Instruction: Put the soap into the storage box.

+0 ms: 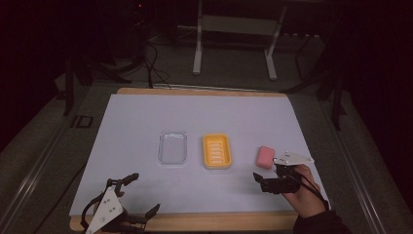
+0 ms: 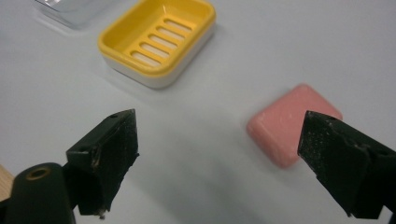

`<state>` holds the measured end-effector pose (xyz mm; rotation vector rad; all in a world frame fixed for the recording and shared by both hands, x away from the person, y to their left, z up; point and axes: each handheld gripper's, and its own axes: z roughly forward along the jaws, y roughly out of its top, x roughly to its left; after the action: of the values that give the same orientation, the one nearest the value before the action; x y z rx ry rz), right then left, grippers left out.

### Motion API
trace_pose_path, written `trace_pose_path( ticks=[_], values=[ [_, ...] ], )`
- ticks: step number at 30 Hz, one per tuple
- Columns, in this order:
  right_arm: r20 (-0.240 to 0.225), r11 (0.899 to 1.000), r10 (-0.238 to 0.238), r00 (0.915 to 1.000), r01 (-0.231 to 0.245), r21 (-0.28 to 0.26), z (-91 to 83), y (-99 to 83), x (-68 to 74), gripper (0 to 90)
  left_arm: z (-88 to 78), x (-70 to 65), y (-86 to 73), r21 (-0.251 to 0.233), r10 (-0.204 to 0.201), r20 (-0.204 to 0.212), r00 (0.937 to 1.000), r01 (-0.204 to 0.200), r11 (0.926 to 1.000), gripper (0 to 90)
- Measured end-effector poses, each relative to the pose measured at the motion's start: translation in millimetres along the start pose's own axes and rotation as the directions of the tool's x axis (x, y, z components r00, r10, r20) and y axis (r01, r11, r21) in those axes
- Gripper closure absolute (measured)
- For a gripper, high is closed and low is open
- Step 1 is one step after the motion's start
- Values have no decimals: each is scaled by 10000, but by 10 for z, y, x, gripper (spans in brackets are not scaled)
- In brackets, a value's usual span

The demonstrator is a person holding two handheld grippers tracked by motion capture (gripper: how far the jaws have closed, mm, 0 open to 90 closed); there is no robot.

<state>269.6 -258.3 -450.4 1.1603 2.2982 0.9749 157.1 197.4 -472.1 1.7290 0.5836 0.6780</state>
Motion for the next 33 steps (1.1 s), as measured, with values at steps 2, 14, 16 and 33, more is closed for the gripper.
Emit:
trace_pose_path(
  ticks=[2,14,16,33],
  values=[
    [68,9987,248,9997,-251,454,15,8,2,124,1,-2,0,18,14,-11,10000,-14,10000,5],
    [192,9187,1822,9831,-1771,3531,189,-1,-55,112,7,-10,-1,78,53,10,10000,-53,10000,5],
    [122,9115,1968,9804,-1875,3660,195,0,-60,113,10,-12,-2,167,141,-27,9999,-140,9998,5],
    [1786,7949,2229,9584,-2847,5358,197,106,-39,141,17,-18,-3,185,142,-4,9999,-141,9997,5]
  ],
)
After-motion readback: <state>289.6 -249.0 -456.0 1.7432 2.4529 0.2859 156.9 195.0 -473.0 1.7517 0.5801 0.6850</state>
